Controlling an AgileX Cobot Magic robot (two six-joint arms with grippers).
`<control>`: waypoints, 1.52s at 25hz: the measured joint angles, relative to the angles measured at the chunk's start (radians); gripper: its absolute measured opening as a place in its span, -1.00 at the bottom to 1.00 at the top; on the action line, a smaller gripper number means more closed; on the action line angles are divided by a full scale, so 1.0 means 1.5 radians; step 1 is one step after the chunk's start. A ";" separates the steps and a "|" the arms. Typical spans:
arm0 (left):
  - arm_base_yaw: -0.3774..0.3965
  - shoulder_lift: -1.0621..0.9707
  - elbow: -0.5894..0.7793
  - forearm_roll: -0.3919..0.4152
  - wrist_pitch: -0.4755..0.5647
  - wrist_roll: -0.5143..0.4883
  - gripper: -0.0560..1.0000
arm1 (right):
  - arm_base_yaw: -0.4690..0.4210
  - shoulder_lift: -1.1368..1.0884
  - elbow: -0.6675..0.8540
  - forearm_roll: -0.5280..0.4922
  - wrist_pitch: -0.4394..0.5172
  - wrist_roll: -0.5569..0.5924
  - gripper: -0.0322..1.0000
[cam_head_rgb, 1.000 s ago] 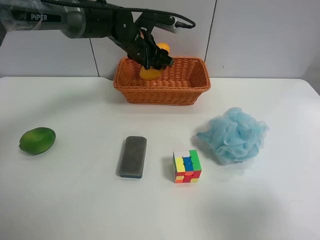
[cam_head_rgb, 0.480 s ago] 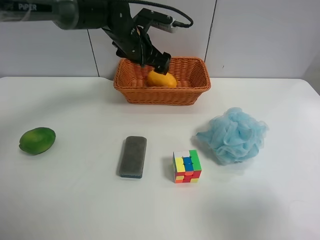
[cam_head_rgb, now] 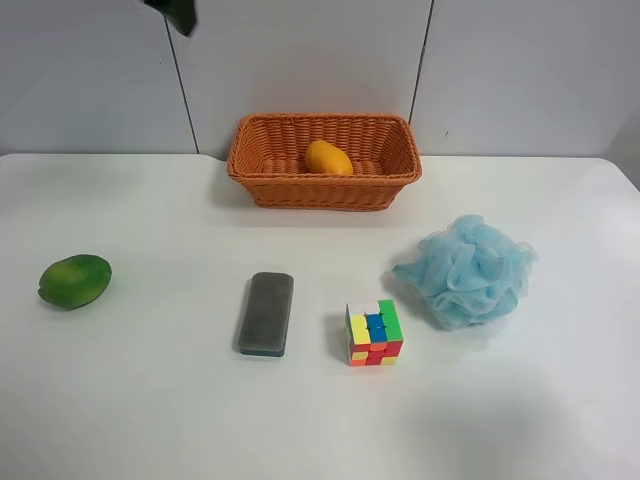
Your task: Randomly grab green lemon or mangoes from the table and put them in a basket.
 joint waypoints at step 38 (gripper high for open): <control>0.234 -1.111 0.883 -0.106 -0.022 -0.116 0.99 | 0.000 0.000 0.000 0.000 0.000 0.000 0.99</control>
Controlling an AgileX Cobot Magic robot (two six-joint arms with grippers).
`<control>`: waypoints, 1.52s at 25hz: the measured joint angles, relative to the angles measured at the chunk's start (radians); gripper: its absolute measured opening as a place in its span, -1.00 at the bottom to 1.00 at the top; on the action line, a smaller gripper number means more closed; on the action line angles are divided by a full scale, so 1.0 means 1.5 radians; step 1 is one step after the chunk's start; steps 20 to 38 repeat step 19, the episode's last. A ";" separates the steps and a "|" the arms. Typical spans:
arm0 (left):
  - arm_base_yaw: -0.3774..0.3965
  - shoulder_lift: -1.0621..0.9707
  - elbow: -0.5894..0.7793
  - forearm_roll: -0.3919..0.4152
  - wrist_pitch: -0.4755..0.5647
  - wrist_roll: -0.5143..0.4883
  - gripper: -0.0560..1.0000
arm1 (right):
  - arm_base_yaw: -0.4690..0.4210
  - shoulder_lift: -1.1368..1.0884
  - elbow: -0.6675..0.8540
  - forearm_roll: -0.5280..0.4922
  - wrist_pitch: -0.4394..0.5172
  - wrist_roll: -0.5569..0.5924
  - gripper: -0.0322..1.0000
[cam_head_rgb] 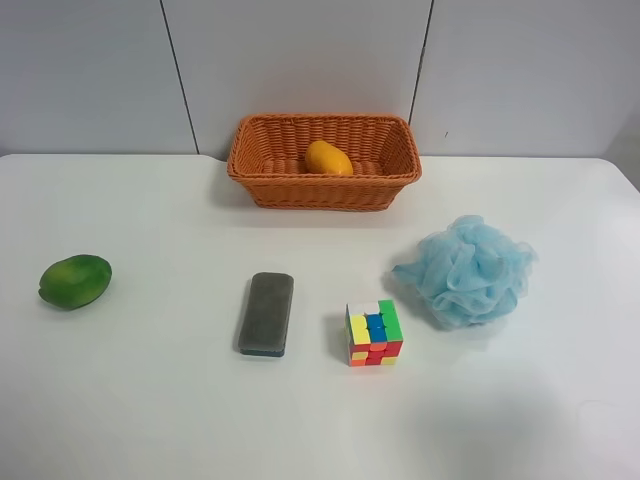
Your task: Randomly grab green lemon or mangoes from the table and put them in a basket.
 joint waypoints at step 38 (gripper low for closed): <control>0.000 -0.003 0.001 -0.001 -0.003 0.001 0.99 | 0.000 0.000 0.000 0.000 0.000 0.000 0.99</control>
